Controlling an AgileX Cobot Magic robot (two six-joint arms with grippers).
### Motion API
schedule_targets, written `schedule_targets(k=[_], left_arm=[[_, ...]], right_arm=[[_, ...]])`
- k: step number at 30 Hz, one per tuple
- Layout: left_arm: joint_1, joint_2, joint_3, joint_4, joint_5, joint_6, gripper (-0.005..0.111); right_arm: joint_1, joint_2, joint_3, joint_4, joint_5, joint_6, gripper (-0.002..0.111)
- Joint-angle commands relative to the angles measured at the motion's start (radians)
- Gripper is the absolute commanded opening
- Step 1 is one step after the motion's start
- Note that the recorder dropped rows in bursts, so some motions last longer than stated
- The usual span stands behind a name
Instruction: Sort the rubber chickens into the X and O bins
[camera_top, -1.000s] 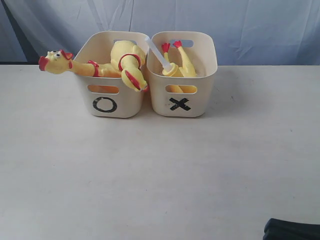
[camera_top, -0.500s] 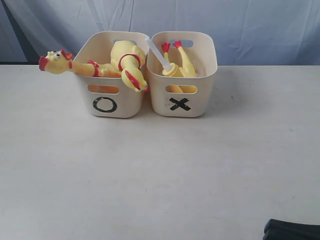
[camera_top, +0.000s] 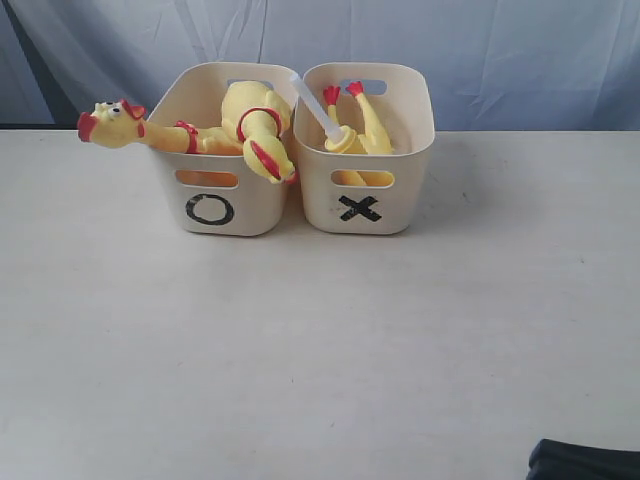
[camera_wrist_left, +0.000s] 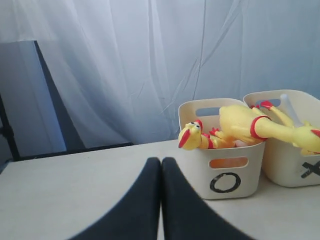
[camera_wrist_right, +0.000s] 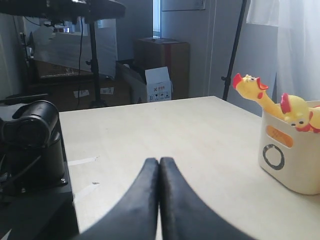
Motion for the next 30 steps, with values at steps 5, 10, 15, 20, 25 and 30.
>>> schedule_targets(k=[5,10,15,20,25,30], left_arm=[[-0.003,-0.017,0.203,0.007,-0.383,0.007,0.000],[-0.003,-0.017,0.251,0.067,-0.425,0.007,0.000],[-0.003,-0.017,0.262,0.094,-0.413,0.007,0.000],[-0.003,-0.017,0.262,0.094,-0.410,0.007,0.000],[-0.003,-0.017,0.262,0.094,-0.410,0.007,0.000],[-0.003,-0.017,0.262,0.094,-0.410,0.007,0.000]], right_arm=[[-0.126,-0.123,0.005,0.003,0.005,-0.002,-0.001],[-0.317,-0.165,0.005,0.003,0.005,-0.002,-0.001],[-0.477,-0.165,0.005,0.003,-0.001,-0.002,-0.001],[-0.553,-0.165,0.005,0.003,-0.006,-0.002,-0.001],[-0.553,-0.165,0.005,0.003,-0.004,-0.002,-0.001],[-0.553,-0.165,0.005,0.003,-0.004,-0.002,-0.001]])
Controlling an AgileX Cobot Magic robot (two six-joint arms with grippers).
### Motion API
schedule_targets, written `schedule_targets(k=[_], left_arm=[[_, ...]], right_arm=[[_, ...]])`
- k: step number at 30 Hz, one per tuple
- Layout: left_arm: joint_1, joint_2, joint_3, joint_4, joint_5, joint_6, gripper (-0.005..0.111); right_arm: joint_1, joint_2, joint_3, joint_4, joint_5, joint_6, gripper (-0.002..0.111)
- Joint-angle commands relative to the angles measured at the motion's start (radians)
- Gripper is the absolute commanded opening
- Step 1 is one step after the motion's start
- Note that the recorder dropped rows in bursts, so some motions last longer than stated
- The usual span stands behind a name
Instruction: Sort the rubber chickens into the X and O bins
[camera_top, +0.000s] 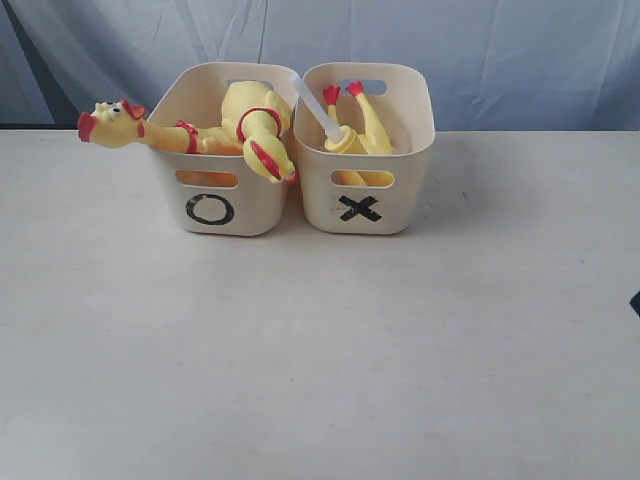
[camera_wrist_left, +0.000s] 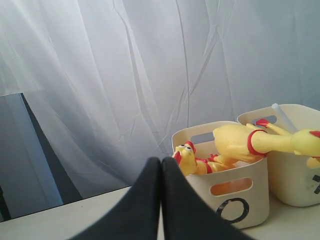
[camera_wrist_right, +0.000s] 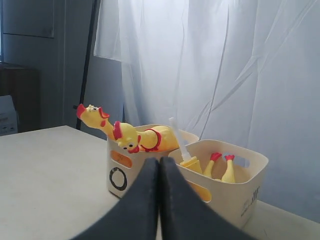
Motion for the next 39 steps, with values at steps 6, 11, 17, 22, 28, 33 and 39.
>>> schedule_targets(k=[6,11,17,22,28,33,39], left_arm=[[-0.003,-0.005,0.007,-0.001,-0.007,0.001,0.000],[-0.003,-0.028,0.007,-0.001,-0.007,0.001,0.000],[0.031,-0.120,0.009,-0.001,-0.008,0.001,0.000],[0.157,-0.185,0.009,0.001,-0.011,0.001,0.000],[0.172,-0.185,0.009,0.018,-0.005,0.001,0.000],[0.172,-0.185,0.009,0.018,-0.005,0.001,0.000],[0.172,-0.185,0.069,-0.131,-0.011,0.001,0.000]], right_arm=[[-0.004,-0.014,0.005,-0.042,-0.004,-0.002,-0.001],[-0.004,-0.014,-0.022,-0.585,0.026,-0.002,-0.001],[-0.004,-0.014,-0.025,-1.054,0.089,-0.002,-0.001],[-0.004,-0.014,-0.025,-1.378,0.089,-0.002,-0.001],[-0.004,-0.014,-0.015,-1.551,0.099,-0.002,-0.001],[-0.004,-0.014,-0.013,-1.474,0.117,-0.002,-0.001],[-0.004,-0.014,0.034,-1.567,-0.077,-0.002,-0.001]])
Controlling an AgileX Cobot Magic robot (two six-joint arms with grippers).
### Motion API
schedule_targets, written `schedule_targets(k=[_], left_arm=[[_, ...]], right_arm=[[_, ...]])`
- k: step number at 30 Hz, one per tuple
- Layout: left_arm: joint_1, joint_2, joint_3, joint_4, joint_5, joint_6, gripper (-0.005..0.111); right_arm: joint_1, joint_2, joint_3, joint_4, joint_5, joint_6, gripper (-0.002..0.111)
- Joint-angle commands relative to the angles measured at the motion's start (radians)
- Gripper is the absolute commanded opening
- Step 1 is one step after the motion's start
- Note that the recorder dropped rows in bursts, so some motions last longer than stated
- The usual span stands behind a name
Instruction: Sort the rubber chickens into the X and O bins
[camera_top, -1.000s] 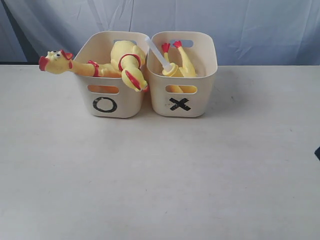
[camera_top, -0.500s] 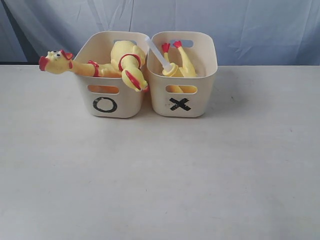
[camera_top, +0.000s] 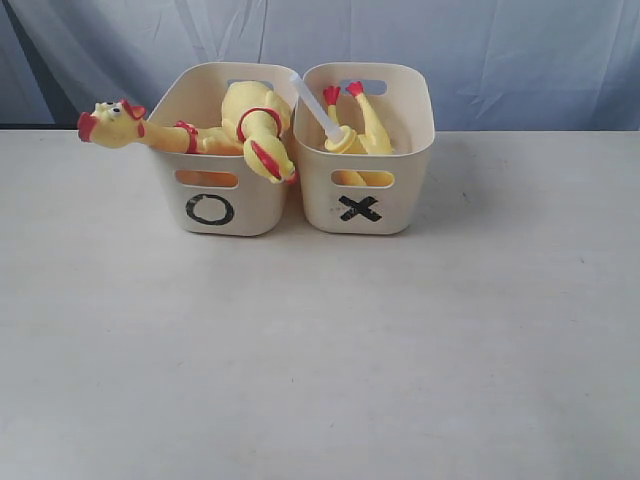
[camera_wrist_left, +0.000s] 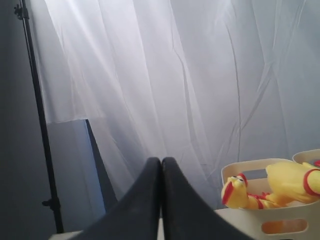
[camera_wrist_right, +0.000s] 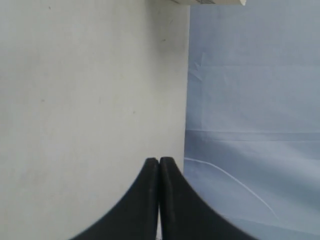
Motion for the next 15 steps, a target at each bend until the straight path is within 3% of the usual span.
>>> schedule_targets(k=[1,5,15], left_arm=[[0.005,-0.005,0.067,-0.178,-0.007,0.001,0.000],[0.005,-0.005,0.136,-0.357,-0.011,0.001,0.000],[0.012,-0.005,0.294,-0.366,-0.011,0.001,0.000]], right_arm=[[-0.004,-0.006,0.062,-0.040,-0.226,-0.002,-0.001],[-0.004,-0.006,0.122,-0.040,-0.448,-0.002,-0.001],[-0.004,-0.006,0.122,-0.040,-0.546,-0.002,-0.001]])
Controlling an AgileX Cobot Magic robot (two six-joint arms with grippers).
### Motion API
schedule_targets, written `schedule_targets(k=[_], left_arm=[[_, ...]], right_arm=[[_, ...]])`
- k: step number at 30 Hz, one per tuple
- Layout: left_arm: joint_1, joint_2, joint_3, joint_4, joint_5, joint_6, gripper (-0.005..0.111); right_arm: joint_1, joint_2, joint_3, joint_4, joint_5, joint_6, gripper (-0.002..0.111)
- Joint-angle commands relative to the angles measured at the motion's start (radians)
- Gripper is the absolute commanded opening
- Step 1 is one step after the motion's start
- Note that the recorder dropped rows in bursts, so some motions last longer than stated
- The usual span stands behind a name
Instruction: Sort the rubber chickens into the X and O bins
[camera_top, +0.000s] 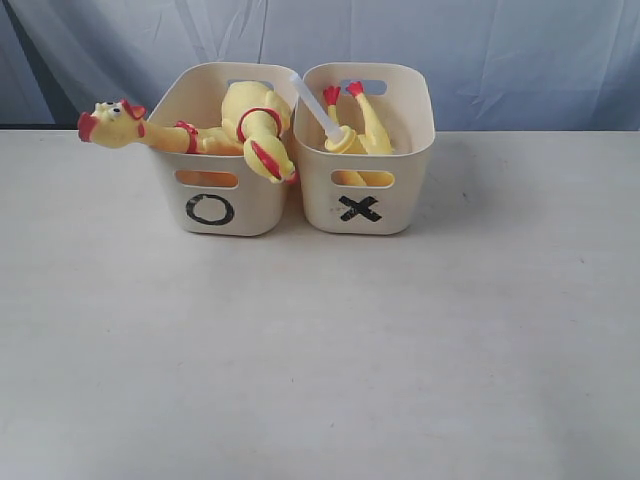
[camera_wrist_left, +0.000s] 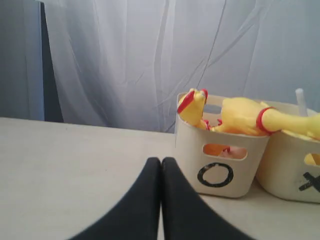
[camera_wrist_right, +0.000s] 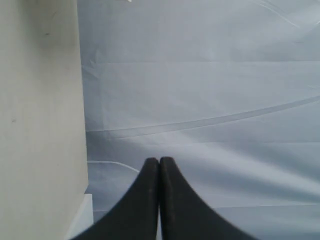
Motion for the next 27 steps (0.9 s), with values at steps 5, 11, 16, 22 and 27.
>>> schedule_targets(k=[5,11,16,22,27], left_arm=[[0.061,-0.005,0.073,-0.007,0.023,0.001,0.000],[0.136,-0.005,0.073,0.040,0.012,0.001,0.000],[0.141,-0.005,0.073,0.043,0.017,0.001,0.000],[0.141,-0.005,0.073,0.048,0.015,0.001,0.000],[0.141,-0.005,0.073,0.048,0.015,0.001,0.000]], right_arm=[[0.003,-0.006,0.008,0.000,-0.041,0.000,-0.001],[0.057,-0.006,0.008,0.000,-0.036,0.000,-0.001],[0.056,-0.006,0.008,0.037,-0.036,0.000,-0.001],[0.056,-0.006,0.008,0.131,-0.041,0.000,-0.001],[0.056,-0.006,0.008,0.171,-0.041,0.000,-0.001]])
